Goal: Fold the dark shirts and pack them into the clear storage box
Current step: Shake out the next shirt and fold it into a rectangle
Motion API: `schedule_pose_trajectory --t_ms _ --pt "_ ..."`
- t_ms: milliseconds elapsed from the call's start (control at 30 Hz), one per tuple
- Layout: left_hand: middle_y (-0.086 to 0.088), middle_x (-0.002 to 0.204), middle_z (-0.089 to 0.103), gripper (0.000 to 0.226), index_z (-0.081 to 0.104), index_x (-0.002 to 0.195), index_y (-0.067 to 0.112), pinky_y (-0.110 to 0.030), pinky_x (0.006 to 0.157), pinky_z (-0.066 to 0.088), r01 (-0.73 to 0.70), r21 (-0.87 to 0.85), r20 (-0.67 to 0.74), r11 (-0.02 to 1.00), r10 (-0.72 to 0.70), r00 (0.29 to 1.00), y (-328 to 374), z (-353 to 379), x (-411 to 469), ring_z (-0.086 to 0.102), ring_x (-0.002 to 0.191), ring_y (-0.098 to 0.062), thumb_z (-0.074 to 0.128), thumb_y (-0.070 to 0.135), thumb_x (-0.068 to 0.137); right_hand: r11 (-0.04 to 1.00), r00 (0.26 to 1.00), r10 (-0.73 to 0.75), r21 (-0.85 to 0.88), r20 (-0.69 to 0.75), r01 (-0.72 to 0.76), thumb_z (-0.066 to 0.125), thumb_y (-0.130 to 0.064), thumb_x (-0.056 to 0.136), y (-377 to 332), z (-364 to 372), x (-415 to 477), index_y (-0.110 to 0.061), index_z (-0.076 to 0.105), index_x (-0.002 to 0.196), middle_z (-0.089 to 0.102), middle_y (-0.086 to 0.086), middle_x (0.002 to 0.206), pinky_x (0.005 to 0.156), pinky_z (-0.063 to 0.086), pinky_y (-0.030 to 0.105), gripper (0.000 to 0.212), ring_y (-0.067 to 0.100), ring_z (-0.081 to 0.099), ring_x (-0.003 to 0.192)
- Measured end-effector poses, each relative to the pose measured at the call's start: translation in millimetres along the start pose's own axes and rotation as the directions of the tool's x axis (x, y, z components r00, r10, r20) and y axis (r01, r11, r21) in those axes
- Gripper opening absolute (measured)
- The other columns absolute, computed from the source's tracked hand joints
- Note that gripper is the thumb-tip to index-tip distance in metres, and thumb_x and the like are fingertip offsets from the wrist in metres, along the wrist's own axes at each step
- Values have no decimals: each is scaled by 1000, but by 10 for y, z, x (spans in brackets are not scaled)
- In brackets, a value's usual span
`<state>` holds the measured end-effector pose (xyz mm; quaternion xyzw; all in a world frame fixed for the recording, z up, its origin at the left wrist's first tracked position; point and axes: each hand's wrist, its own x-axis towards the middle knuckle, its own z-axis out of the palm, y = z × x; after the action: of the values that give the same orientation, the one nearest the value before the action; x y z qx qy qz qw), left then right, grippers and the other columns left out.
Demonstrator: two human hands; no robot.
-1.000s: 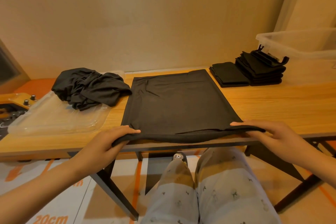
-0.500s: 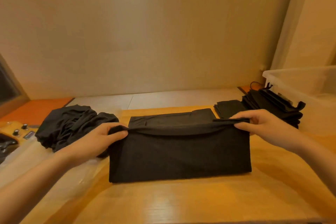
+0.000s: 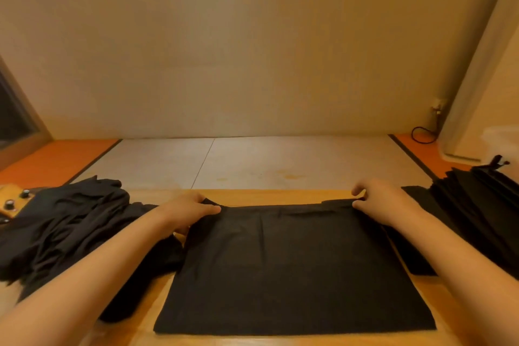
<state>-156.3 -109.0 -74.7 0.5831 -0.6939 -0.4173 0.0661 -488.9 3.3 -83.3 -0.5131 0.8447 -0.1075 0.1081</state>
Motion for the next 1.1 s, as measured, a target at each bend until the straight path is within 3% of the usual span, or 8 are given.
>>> schedule_pose_trajectory --t_ms 233,367,433,500,633,867,967,1100 --pt "-5 98 60 11 60 102 12 -33 69 53 -13 453 -309 891 170 936 -71 45 72 60 81 -23 53 19 96 992 986 -53 -124 -156 33 51 -20 96 -40 114 -151 -20 56 119 59 3 114 77 53 35 24 21 58 99" --pt "-10 112 53 25 47 121 11 -36 65 49 41 653 -425 756 321 847 -62 110 -168 57 85 -26 45 9 96 926 899 -348 -247 -267 285 46 -29 99 -98 191 -507 -21 49 133 48 0 133 92 47 27 35 15 48 118" --pt "-8 125 48 34 43 132 13 -37 76 51 -85 603 -429 793 412 803 -25 321 -466 55 102 -25 45 19 99 844 837 -524 -224 -155 487 42 -36 100 -58 207 -702 -28 45 139 37 -9 147 110 28 25 40 10 33 136" --pt "-4 147 36 49 32 145 18 -38 103 42 -214 515 -310 830 413 857 -7 642 -864 42 130 -22 42 35 100 778 786 -618 -152 -4 610 37 -42 100 35 234 -865 -36 38 144 21 -21 153 113 8 20 44 0 9 144" --pt "4 160 -14 67 -5 154 27 -40 121 -5 -133 610 2 781 166 986 -114 1048 -1262 -17 147 -17 22 56 99 839 829 -543 58 136 541 34 -42 101 192 295 -1194 -45 22 147 10 -27 155 115 0 17 48 -12 -5 140" --pt "10 162 -2 54 20 150 34 -40 119 -12 -408 686 128 603 453 882 -118 661 -785 -17 146 -9 39 25 100 932 927 -238 -201 289 302 11 -67 91 -290 295 -2327 -34 1 153 -3 -8 161 118 11 37 71 15 -2 148" --pt "8 162 -5 60 14 152 34 -35 117 -13 -373 793 1 481 611 792 -57 631 -804 -17 145 -10 41 21 100 920 906 -260 -200 333 337 11 -73 88 -545 223 -2695 -34 -3 153 -2 -4 162 117 11 40 77 19 1 148" --pt "9 161 -3 57 8 154 28 -30 118 -6 -369 613 -215 699 597 773 5 1066 -1426 -10 147 -7 34 33 103 895 904 -405 -143 136 423 -13 -63 65 -529 332 -2723 -35 -3 152 -13 -16 157 111 -8 30 92 8 -16 145"
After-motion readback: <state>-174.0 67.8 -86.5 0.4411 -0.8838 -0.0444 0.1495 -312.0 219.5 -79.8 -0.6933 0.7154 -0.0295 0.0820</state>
